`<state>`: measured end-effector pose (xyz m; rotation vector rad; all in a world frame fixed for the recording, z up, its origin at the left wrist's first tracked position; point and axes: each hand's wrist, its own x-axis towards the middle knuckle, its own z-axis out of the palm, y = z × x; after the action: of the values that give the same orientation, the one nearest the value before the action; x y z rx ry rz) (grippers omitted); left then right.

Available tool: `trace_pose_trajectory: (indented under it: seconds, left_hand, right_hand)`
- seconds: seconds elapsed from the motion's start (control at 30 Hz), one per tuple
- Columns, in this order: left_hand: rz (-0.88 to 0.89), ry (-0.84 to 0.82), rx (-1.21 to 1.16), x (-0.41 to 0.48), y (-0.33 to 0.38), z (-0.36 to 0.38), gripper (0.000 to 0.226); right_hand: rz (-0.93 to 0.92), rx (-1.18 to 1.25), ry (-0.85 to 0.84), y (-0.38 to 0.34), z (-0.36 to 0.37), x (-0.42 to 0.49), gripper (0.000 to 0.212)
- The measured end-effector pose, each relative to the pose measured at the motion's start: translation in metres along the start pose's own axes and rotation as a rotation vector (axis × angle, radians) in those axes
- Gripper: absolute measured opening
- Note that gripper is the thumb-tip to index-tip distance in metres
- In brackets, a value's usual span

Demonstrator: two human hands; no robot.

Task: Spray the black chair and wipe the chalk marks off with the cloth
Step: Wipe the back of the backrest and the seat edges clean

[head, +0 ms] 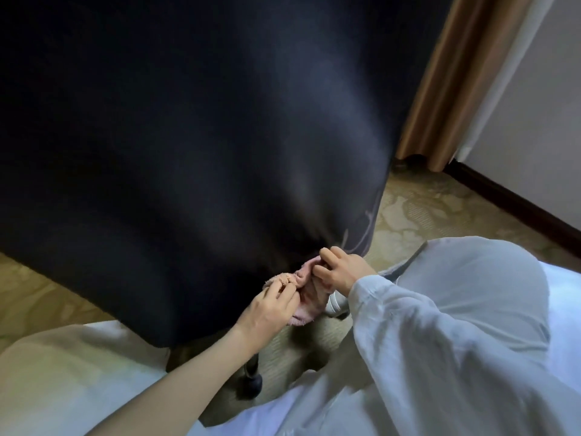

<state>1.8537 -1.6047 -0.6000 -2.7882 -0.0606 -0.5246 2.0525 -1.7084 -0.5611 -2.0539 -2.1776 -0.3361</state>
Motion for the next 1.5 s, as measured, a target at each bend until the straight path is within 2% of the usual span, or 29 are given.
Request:
trace_pose_trajectory:
  seconds: [0.07, 0.13, 0.17, 0.23, 0.3, 0.37, 0.43, 0.5, 0.53, 0.6, 0.67, 0.73, 0.83, 0.9, 1.0, 1.07, 1.13, 1.2, 1.3, 1.5]
  left_hand:
    - [0.013, -0.043, 0.006, -0.003, 0.005, 0.011, 0.02]
    - [0.033, -0.097, 0.009, -0.006, 0.009, 0.018, 0.025]
    - [0.041, -0.115, 0.013, -0.007, 0.011, 0.022, 0.026]
    - [0.065, -0.145, 0.04, -0.011, 0.013, 0.029, 0.027]
    - [0.097, -0.201, 0.088, -0.018, 0.015, 0.037, 0.029]
    - [0.129, -0.267, 0.097, -0.024, 0.017, 0.045, 0.027]
    - [0.151, -0.395, 0.092, -0.026, 0.019, 0.046, 0.026]
    - [0.143, -0.523, 0.089, -0.026, 0.021, 0.043, 0.022]
    - [0.138, -0.563, 0.081, -0.025, 0.02, 0.042, 0.022]
    - [0.141, -0.595, 0.063, -0.022, 0.019, 0.039, 0.023]
    - [0.155, -0.533, 0.086, -0.014, 0.018, 0.031, 0.02]
    - [0.162, -0.379, 0.133, 0.003, 0.019, 0.019, 0.011]
    - [0.127, -0.153, 0.108, 0.046, 0.017, -0.007, 0.025]
    - [0.124, -0.046, 0.111, 0.072, 0.01, -0.024, 0.022]
    - [0.117, 0.074, 0.108, 0.108, 0.002, -0.051, 0.014]
    - [0.099, 0.145, 0.096, 0.125, 0.0, -0.067, 0.016]
    - [0.083, 0.179, 0.102, 0.132, -0.001, -0.071, 0.019]
    - [0.089, 0.182, 0.139, 0.129, -0.002, -0.065, 0.018]
    - [0.139, 0.169, 0.214, 0.118, 0.002, -0.051, 0.016]
    - [0.165, 0.13, 0.21, 0.102, 0.012, -0.006, 0.018]
  right_hand:
    - [-0.048, -0.041, 0.04, 0.0, 0.006, 0.001, 0.008]
    - [-0.068, -0.073, 0.082, -0.005, 0.017, 0.0, 0.023]
    - [-0.036, -0.078, 0.044, -0.009, 0.025, 0.0, 0.029]
    - [0.073, 0.01, -0.172, -0.015, 0.04, 0.006, 0.033]
    - [0.157, 0.126, -0.305, -0.012, 0.059, 0.005, 0.035]
    - [0.24, 0.141, -0.434, -0.024, 0.066, 0.003, 0.031]
    - [0.133, 0.081, -0.51, -0.03, 0.072, 0.003, 0.025]
    - [0.117, -0.03, -0.475, -0.035, 0.067, 0.003, 0.023]
    - [0.086, -0.074, -0.443, -0.035, 0.065, 0.002, 0.021]
    - [-0.002, -0.043, -0.5, -0.035, 0.06, 0.001, 0.025]
    - [0.016, -0.034, -0.474, -0.024, 0.049, -0.002, 0.033]
    - [0.124, 0.031, -0.324, -0.014, 0.028, -0.004, 0.03]
    - [0.319, 0.053, -0.157, 0.011, -0.01, -0.011, 0.028]
    - [0.432, 0.024, 0.03, 0.027, -0.032, -0.015, 0.034]
    - [0.564, 0.068, 0.255, 0.045, -0.054, -0.02, 0.033]
    - [0.601, 0.129, 0.416, 0.052, -0.066, -0.022, 0.034]
    - [0.606, 0.177, 0.507, 0.055, -0.073, -0.021, 0.037]
    - [0.59, 0.192, 0.489, 0.056, -0.067, -0.02, 0.039]
    - [0.579, 0.179, 0.362, 0.054, -0.041, -0.019, 0.041]
    - [0.535, 0.216, 0.219, 0.052, -0.004, -0.02, 0.031]
